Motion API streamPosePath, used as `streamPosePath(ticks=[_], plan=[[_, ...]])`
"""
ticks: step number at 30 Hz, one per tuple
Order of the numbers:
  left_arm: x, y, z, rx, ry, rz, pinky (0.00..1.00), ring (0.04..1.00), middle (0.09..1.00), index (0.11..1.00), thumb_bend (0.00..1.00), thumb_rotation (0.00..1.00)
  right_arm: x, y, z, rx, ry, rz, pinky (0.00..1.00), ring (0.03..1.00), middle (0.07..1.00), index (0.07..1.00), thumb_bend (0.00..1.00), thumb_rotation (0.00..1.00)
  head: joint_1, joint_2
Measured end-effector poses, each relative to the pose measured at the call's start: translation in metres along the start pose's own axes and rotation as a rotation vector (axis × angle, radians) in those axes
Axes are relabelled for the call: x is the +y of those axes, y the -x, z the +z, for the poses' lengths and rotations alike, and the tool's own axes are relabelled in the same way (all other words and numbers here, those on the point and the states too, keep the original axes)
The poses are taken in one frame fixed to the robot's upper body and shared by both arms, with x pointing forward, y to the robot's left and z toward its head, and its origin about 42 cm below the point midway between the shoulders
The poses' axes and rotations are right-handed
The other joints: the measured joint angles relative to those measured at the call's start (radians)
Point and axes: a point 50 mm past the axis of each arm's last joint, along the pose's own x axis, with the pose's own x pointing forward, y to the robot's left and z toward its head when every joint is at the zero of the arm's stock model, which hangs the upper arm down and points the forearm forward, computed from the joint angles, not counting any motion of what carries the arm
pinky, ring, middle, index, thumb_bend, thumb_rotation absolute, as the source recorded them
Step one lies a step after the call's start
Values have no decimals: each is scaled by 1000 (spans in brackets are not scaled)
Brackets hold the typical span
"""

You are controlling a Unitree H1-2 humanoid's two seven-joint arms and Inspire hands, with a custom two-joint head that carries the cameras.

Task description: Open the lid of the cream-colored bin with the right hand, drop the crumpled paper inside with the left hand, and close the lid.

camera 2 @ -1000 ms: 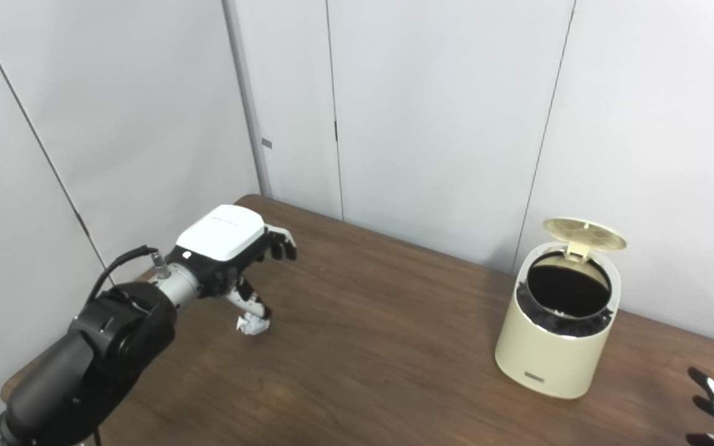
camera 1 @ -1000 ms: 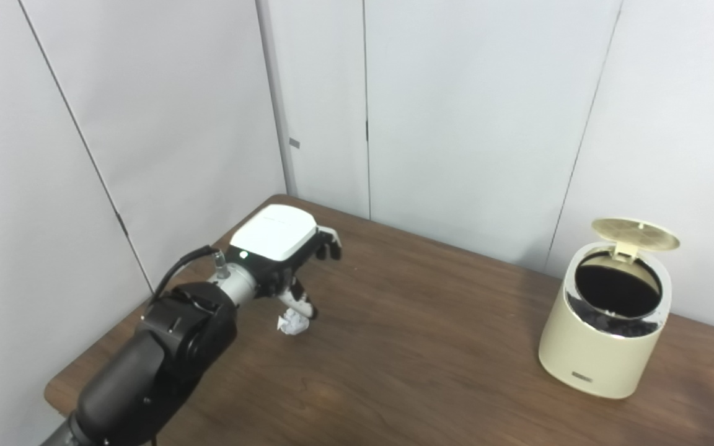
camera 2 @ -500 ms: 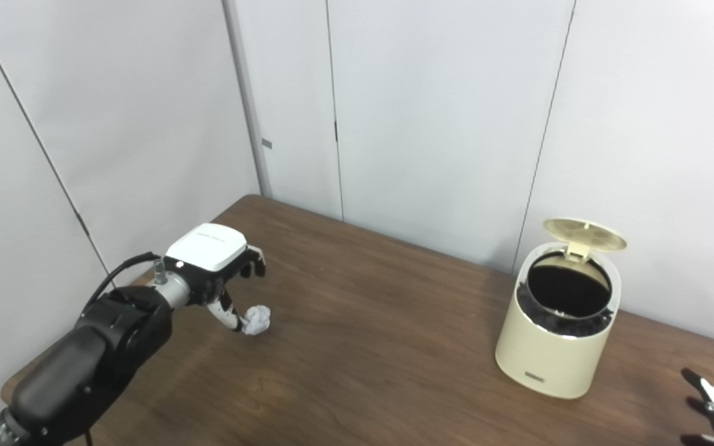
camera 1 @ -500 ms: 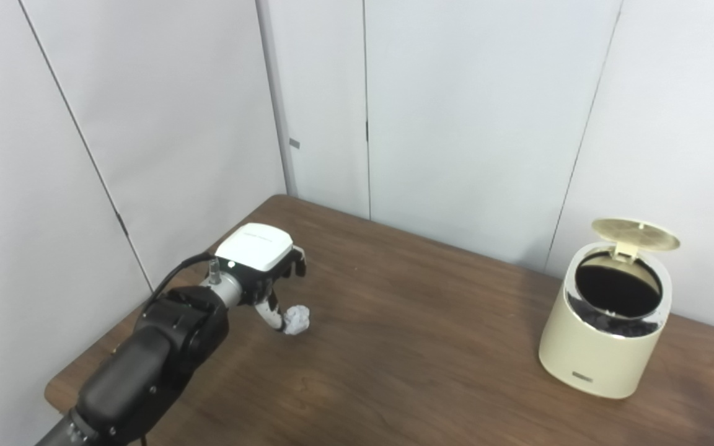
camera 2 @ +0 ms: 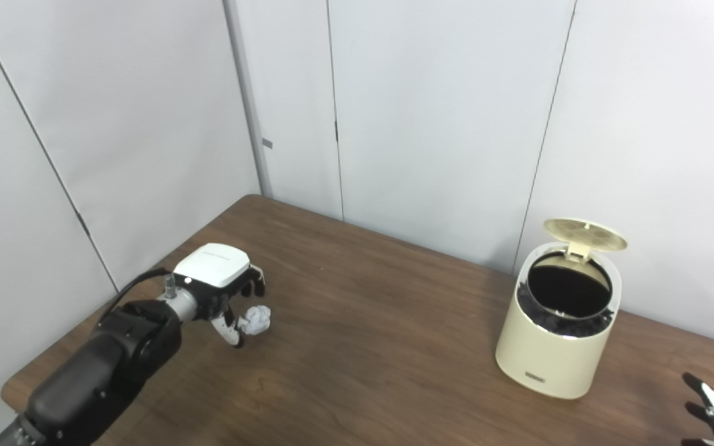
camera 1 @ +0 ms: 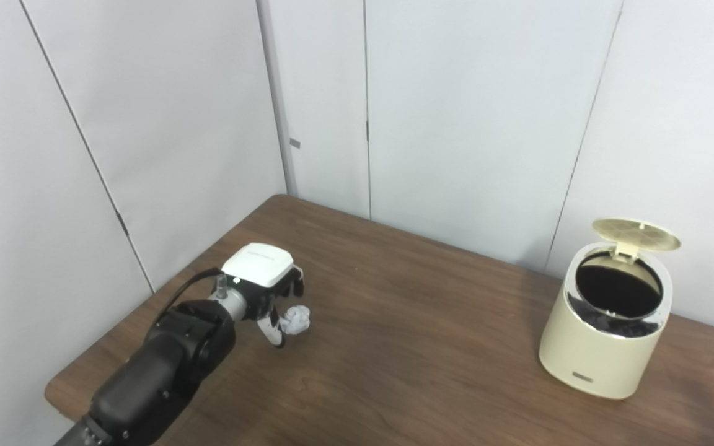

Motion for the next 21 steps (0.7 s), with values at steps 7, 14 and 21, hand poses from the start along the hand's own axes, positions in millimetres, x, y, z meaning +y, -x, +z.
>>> streamPosePath(ticks=[7, 14, 21], plan=[[-10, -4, 1, 1, 26, -1, 518, 591, 634, 668, 825, 103, 0, 0, 0, -1, 1, 2, 645, 893, 976, 943, 703, 414, 0, 6], [-14, -5, 4, 0, 41, 10, 516, 598, 645, 669, 809, 131, -2, 1, 4, -12, 3, -2, 653, 891, 975, 949, 708, 451, 0, 14], [-20, -11, -1, 12, 28, 47, 466, 490, 483, 533, 551, 11, -4, 5, 1, -1, 12, 0, 644, 886, 970, 948, 696, 428, -2, 18]])
